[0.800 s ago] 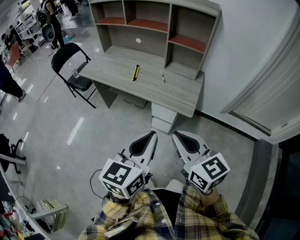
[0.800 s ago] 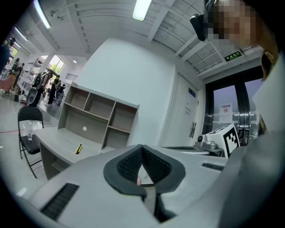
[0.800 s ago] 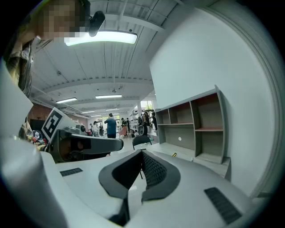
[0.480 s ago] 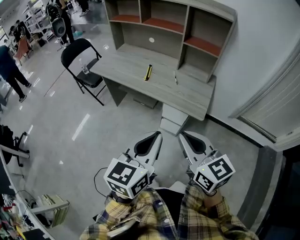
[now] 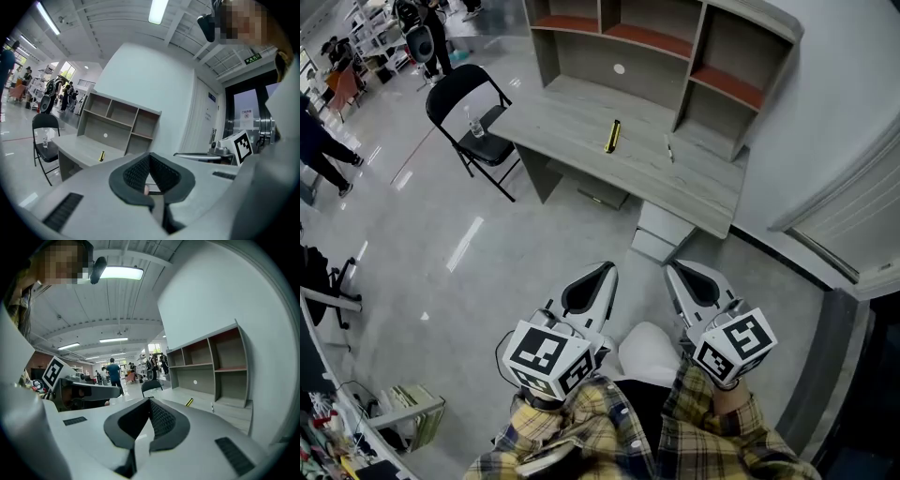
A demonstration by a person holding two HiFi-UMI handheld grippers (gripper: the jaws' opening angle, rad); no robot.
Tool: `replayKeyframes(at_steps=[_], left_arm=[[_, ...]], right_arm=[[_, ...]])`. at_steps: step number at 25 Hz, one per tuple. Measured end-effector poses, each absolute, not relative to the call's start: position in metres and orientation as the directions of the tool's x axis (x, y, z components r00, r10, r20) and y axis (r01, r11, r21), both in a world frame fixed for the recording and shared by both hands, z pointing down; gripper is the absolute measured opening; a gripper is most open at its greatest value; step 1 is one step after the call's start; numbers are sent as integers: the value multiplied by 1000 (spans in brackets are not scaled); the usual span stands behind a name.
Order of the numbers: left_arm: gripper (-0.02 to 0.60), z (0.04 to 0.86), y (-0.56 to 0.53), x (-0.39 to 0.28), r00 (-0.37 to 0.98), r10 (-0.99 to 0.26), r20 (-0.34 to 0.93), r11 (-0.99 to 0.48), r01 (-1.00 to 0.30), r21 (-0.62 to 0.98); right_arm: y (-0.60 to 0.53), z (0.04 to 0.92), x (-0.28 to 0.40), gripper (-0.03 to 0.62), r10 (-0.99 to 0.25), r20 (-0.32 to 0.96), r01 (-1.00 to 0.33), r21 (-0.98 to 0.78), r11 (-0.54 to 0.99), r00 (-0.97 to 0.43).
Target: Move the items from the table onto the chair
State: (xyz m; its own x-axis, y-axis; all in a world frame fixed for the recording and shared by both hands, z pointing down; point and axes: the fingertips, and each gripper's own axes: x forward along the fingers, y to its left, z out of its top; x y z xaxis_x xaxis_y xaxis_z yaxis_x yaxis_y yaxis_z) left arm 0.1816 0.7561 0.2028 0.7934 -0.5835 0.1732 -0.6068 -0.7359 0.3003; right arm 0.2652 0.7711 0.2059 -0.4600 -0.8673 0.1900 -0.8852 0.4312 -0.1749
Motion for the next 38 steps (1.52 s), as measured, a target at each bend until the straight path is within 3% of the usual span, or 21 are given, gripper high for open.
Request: replayKeyframes(at_steps=[8, 23, 38], left_arm=[[5, 227, 696, 163, 763, -611, 214, -687, -644, 336], [4, 207, 453, 167, 702, -678, 219, -638, -710, 299], [5, 205, 314, 193, 767, -611, 194, -709, -640, 298]], right_arm=[[712, 235, 256, 18, -838, 250, -871, -219, 439, -485], [456, 224, 254, 18, -774, 240, -809, -224, 543, -586], [348, 244, 287, 18, -814, 297, -864, -244, 440, -498]])
